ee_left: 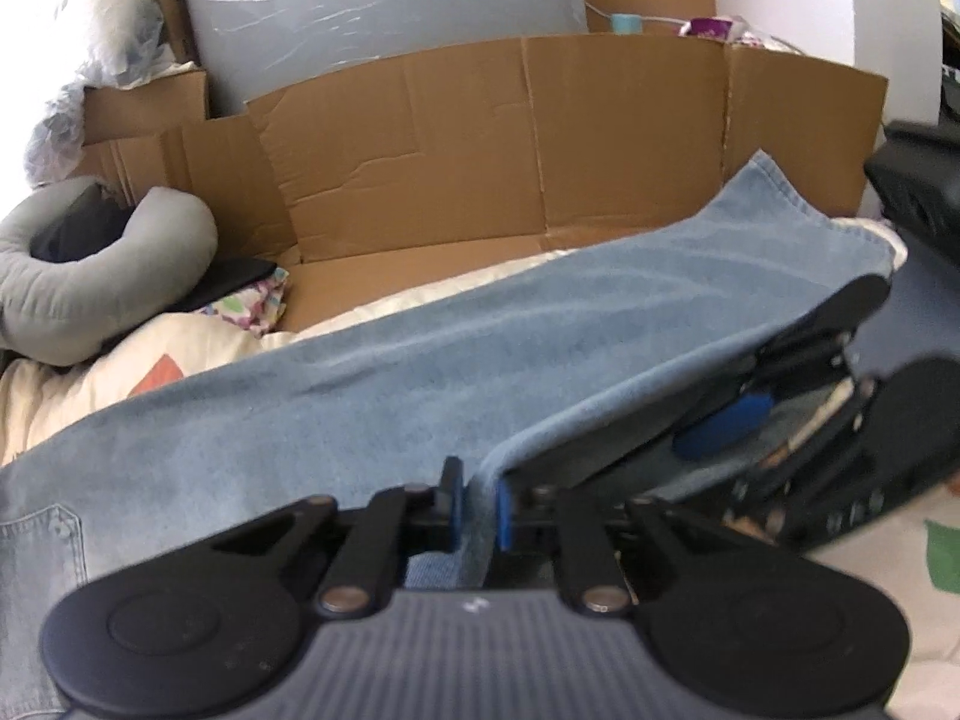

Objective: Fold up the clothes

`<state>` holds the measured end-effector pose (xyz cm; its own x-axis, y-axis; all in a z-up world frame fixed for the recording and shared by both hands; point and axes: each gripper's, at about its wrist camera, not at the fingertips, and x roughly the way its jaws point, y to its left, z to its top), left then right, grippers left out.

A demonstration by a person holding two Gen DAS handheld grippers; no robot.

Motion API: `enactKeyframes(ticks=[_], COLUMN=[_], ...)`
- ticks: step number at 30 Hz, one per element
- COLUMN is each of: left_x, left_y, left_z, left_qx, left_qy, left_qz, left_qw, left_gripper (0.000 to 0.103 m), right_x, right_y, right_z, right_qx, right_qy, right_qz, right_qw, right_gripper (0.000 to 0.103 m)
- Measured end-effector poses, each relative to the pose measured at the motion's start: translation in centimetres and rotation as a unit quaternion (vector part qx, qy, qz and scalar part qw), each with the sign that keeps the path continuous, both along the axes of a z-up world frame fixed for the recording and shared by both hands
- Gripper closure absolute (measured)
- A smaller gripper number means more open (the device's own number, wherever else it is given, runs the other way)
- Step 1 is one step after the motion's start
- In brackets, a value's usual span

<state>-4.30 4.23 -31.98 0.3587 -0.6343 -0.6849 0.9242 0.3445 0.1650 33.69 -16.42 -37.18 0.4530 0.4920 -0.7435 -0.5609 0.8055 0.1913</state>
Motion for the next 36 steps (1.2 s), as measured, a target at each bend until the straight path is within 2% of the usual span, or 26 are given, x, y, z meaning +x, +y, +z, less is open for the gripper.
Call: enactKeyframes(ticks=[4,8,10,11,12,14,21,27,30,36], left_x=[0.2,0.3,0.2,0.2,0.2,0.2,0.0,-0.9,-1.2,-2.9], left_y=[0.0,0.1,0.2,0.2,0.2,0.3,0.5,0.8,0.6,0.5], left_z=[0.2,0.1,0.1,0.1,0.1,0.1,0.0,-1.1,-2.6,-6.1], left_qx=[-0.003,-0.001,0.0,0.0,0.0,0.0,0.006,0.023,0.041,0.088], left_qy=[0.001,0.007,0.007,0.006,0.006,0.006,0.008,0.008,0.006,-0.041], left_qz=[0.001,0.001,0.0,-0.001,-0.002,-0.003,-0.013,-0.032,-0.039,-0.08], left_qw=[1.0,1.0,1.0,1.0,1.0,1.0,0.9999,0.9992,0.9984,0.992], left_gripper=[0.092,0.092,0.092,0.092,0.092,0.092,0.092,0.093,0.093,0.093], right_x=[-0.6,-0.5,-0.3,-0.3,-0.3,-0.2,-2.0,-2.3,-2.4,-2.6], right_y=[1.6,2.7,2.8,2.9,2.8,2.5,1.4,1.3,1.2,0.9], right_z=[-0.1,-0.9,-1.2,-1.3,-1.3,-1.0,0.2,-0.1,-0.3,-0.5], right_qx=[-0.035,-0.069,-0.08,-0.086,-0.091,-0.088,-0.075,-0.073,-0.072,-0.066], right_qy=[-0.028,-0.026,-0.031,-0.036,-0.04,-0.037,-0.031,-0.021,-0.016,-0.001], right_qz=[0.044,0.062,0.063,0.064,0.064,0.07,0.087,0.09,0.092,0.089], right_qw=[0.998,0.995,0.994,0.994,0.993,0.993,0.993,0.993,0.993,0.994], right_gripper=[0.051,0.056,0.066,0.087,0.096,0.1,0.102,0.103,0.103,0.103])
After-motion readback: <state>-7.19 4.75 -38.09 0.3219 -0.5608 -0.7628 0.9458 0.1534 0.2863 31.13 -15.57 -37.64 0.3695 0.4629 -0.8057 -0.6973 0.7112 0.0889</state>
